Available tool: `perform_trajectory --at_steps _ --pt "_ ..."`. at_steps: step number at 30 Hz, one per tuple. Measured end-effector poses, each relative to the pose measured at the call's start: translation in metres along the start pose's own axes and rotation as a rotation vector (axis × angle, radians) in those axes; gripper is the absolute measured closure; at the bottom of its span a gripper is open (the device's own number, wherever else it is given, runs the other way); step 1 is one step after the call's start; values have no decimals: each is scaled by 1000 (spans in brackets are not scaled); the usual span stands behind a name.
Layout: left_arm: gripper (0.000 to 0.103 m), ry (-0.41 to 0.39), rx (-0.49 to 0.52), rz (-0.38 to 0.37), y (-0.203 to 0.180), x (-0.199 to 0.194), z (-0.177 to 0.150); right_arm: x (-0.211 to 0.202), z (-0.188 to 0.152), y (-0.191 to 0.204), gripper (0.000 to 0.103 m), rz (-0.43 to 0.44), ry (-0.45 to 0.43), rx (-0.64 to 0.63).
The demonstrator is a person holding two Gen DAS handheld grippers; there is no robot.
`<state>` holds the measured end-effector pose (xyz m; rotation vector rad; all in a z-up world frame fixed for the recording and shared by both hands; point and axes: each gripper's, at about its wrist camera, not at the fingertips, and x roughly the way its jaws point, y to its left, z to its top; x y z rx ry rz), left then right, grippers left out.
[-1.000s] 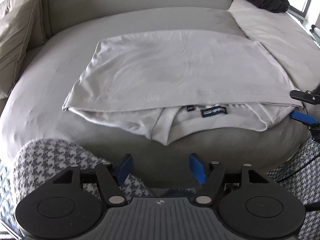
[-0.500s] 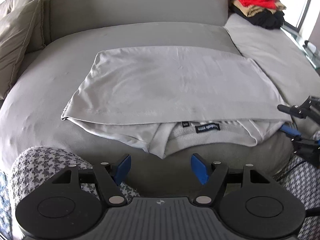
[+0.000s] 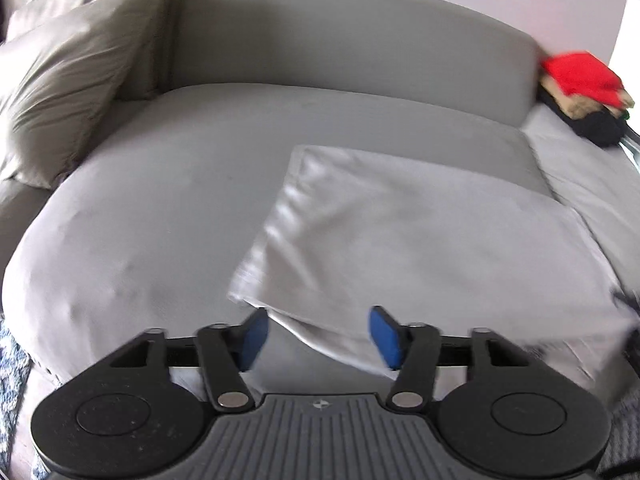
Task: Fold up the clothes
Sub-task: 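Reach the right gripper to the folded shirt edge and grasp it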
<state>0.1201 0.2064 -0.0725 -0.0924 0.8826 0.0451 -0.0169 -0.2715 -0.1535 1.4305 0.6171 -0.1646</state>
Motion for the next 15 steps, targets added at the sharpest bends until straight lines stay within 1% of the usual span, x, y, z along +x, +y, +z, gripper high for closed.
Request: perform_trajectory --at_steps 1,2,3,4,5,6,8,10,12,13,15 --pt "67 3 -12 -4 8 6 4 1 0 0 95 -12 -3 -2" --pt "70 13 -19 -10 15 14 9 2 0 1 97 -20 -7 -9" --pt "79 41 -18 -13 20 24 11 1 -1 0 99 -29 -9 -17" --pt "85 69 -17 -15 25 33 14 2 -1 2 100 -40 -12 -30" --pt "86 104 -13 -11 27 41 17 2 -1 5 100 -51 -14 -44" --pt "81 140 -8 -7 30 48 20 1 -1 10 99 -68 -19 -72" --pt "79 165 42 18 26 51 25 1 -2 19 99 -104 -29 -128" --pt "78 154 65 27 22 49 23 2 -7 37 99 -167 -50 -233" --pt "79 106 80 25 22 42 16 3 -15 59 99 -233 -77 -368" --pt "79 83 86 19 22 38 13 4 -22 72 99 -248 -93 -439" --pt "75 24 87 10 26 29 9 4 -35 98 99 -274 -125 -583"
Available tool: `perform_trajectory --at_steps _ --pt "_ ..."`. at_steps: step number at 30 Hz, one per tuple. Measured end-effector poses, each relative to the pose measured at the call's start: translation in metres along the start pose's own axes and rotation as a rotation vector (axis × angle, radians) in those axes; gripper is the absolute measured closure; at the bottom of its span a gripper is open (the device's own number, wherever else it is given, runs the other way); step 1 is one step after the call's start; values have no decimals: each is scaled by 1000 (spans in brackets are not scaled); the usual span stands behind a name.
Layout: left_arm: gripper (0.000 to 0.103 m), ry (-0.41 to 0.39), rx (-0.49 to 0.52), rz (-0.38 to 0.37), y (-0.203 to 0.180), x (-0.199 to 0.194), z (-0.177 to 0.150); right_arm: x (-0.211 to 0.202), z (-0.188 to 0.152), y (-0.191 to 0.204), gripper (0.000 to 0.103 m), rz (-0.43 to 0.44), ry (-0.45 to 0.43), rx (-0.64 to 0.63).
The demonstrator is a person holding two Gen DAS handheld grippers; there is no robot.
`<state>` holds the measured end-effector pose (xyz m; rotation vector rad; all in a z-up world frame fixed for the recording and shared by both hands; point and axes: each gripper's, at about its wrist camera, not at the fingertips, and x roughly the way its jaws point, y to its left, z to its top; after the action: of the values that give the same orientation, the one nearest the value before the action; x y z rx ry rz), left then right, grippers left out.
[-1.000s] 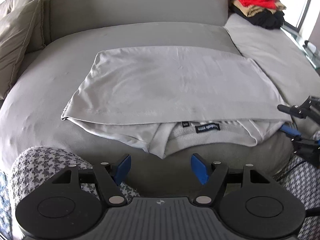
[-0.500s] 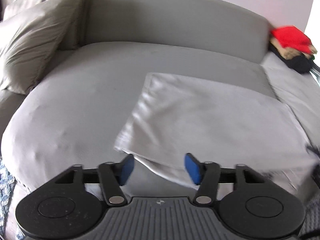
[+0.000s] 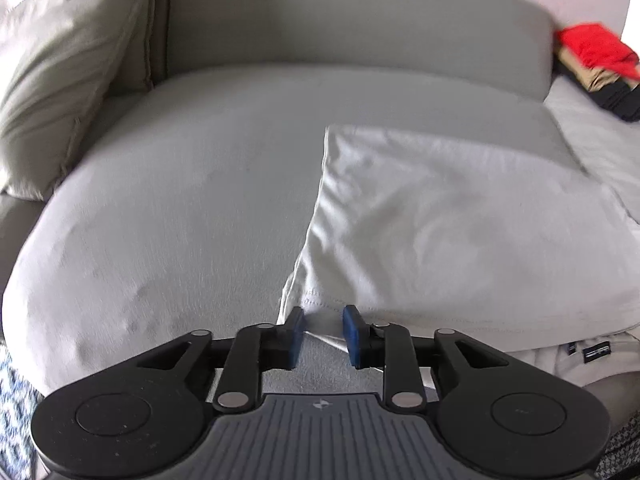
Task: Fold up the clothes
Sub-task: 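Reach the right gripper to the folded shirt edge and grasp it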
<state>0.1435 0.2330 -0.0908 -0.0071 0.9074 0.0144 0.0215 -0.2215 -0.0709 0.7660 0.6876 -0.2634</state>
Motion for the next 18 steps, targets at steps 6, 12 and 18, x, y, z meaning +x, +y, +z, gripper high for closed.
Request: perform_trajectory --at_steps 6,12,18 --pt "67 -105 -182 -24 31 -16 -7 -22 -15 124 99 67 -123 -494" --pt "67 -118 -450 -64 68 -12 -13 -7 -91 228 99 246 -1 -842" --pt "67 -106 -566 -79 86 -8 -18 57 -168 259 99 270 321 -949"
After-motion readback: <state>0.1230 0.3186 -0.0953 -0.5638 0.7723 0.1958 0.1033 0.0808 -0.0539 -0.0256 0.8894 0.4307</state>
